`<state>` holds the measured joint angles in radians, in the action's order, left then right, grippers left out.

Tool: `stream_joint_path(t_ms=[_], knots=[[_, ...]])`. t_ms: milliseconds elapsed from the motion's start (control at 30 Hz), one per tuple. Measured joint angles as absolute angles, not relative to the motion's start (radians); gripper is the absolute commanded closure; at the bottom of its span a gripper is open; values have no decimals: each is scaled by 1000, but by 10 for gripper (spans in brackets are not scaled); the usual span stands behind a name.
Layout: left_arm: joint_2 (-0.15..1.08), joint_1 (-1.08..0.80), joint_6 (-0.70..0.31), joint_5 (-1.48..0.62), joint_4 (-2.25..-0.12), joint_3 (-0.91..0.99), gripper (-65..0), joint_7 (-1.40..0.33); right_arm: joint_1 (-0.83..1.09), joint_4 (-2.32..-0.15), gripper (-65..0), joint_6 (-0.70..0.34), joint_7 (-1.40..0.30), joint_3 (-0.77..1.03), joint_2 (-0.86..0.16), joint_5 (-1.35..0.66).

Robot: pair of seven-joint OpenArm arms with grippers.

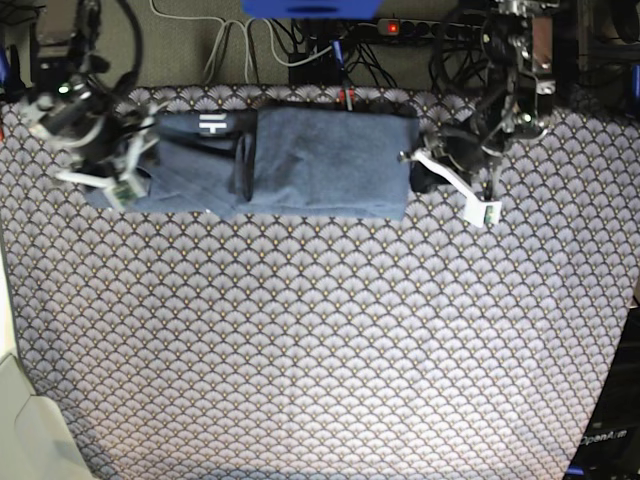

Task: Fold the T-shirt properly
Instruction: 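Release the folded end and grasp the strip end at the right gripper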

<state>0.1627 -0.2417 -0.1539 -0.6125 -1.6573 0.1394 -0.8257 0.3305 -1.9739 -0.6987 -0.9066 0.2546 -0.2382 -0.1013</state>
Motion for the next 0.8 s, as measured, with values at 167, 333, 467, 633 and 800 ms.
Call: stream_joint_path(t_ms=[167, 333, 467, 633, 800], knots=[[157, -221, -154, -614, -1618, 136, -4, -819, 307, -1946, -304, -699, -906, 340, -246, -101], [155, -218, -155, -615, -1625, 136, -4, -818, 277, -1816, -303, -699, -904, 351, -242, -102], [155, -221, -158, -616, -1625, 136, -4, -819, 236, -1732, -303, -699, -902, 351, -241, -94], [156, -219, -158, -615, -1625, 136, -4, -819, 225, -1678, -303, -699, -902, 352, -240, -101], [157, -219, -158, -618, -1625, 136, -4, -819, 193, -1625, -303, -699, -891, 392, -239, -105]])
